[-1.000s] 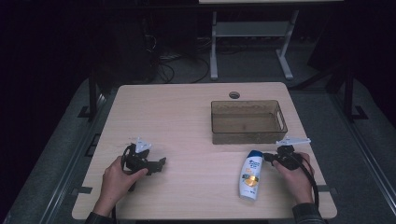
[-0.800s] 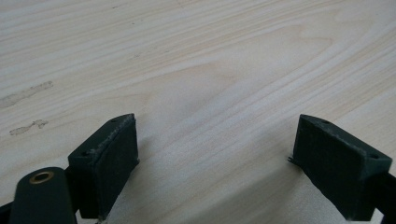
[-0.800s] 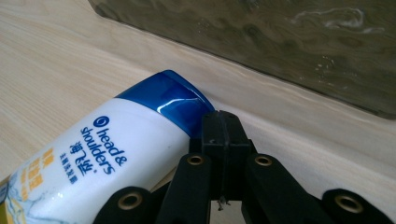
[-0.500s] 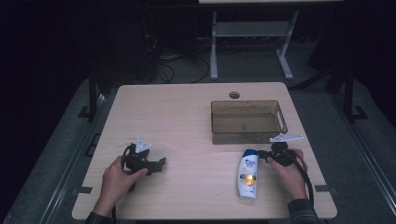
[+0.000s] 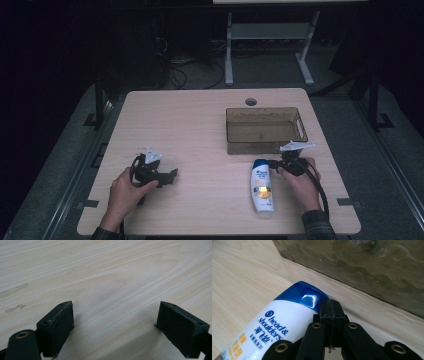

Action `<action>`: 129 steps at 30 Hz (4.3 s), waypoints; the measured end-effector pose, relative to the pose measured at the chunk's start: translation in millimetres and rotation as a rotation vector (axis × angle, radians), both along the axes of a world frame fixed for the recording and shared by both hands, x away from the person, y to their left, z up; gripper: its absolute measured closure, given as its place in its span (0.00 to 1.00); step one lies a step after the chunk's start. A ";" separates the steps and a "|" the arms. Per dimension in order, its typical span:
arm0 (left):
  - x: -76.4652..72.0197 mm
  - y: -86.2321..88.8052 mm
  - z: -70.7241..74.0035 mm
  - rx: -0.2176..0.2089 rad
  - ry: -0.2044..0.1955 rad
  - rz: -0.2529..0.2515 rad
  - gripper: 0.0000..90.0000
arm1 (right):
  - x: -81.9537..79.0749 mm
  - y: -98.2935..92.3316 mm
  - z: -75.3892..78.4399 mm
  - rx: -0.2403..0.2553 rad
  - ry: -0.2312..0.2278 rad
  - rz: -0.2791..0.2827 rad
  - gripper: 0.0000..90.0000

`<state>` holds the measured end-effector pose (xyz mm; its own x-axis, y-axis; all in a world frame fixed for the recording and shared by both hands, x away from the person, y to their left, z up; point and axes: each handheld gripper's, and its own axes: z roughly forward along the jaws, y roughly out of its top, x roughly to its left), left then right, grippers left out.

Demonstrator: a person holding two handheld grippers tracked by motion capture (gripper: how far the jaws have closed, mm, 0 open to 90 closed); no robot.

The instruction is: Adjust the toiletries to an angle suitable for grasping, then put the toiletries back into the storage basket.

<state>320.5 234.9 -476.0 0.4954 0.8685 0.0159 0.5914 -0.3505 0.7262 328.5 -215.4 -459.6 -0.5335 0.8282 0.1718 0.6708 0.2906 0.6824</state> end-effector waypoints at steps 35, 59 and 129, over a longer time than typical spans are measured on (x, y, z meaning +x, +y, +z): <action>0.0 0.0 0.0 0.000 0.000 0.000 0.14 | -8.4 38.5 4.4 0.019 0.002 0.143 1.00; 0.0 0.0 0.0 0.000 0.001 0.000 0.14 | -18.6 61.7 8.5 0.029 -0.001 0.261 1.00; -0.1 0.0 -0.1 0.000 0.000 0.000 0.14 | -26.0 129.2 2.9 -0.246 0.066 0.250 0.35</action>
<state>320.4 234.9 -476.1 0.4952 0.8687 0.0156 0.5915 -0.3502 0.7263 302.5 -86.2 -456.7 -0.7197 0.6939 0.0241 0.5981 0.6019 0.5292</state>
